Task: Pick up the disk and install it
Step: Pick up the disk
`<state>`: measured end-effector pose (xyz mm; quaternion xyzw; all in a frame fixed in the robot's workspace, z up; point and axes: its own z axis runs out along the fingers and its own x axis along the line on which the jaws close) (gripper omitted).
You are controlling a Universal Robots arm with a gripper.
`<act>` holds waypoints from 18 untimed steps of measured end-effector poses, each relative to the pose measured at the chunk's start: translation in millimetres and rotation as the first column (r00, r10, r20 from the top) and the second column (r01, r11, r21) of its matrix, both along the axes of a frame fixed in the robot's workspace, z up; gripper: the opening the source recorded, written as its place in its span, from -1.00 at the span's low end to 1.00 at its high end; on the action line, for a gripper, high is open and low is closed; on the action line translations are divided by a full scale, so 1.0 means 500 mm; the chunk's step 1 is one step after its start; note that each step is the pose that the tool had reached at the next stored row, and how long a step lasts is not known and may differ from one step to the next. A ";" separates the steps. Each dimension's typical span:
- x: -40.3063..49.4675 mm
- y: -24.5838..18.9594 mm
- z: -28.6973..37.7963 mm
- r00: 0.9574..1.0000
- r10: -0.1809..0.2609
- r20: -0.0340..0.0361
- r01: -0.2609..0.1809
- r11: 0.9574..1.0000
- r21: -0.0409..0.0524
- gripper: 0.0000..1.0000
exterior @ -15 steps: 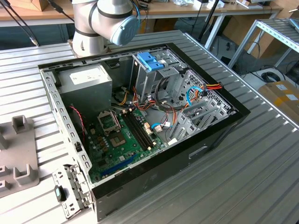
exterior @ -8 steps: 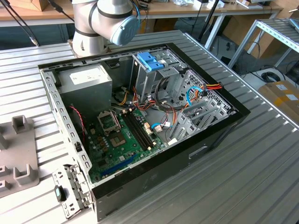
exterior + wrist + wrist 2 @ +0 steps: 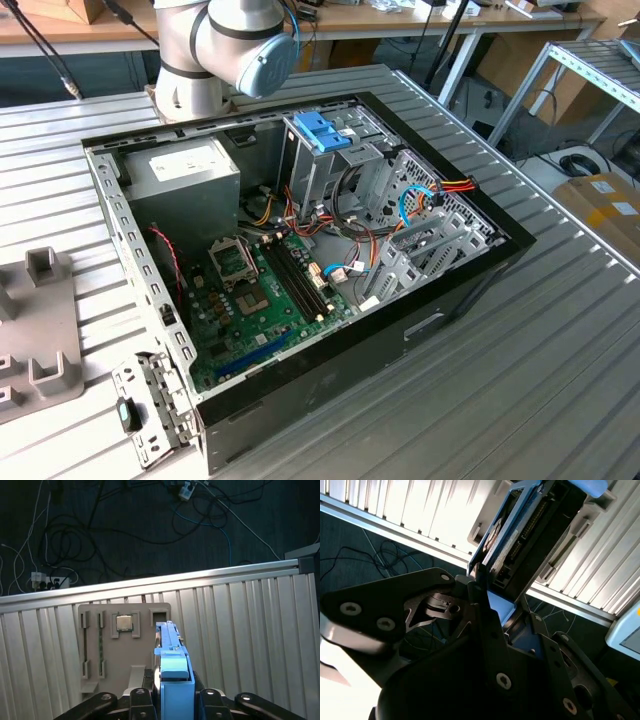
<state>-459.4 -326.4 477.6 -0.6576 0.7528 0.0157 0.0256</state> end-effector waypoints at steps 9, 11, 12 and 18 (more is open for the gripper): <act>0.000 0.0000 0.005 1.000 0.000 0.000 0.000 1.000 0.000 -0.25; 0.000 0.0000 0.007 1.000 0.000 0.000 0.000 1.000 0.000 -0.25; 0.000 0.0000 0.007 1.000 0.000 0.000 0.000 1.000 0.000 -0.25; 0.000 0.0000 0.012 1.000 0.000 0.000 0.000 1.000 0.000 -0.25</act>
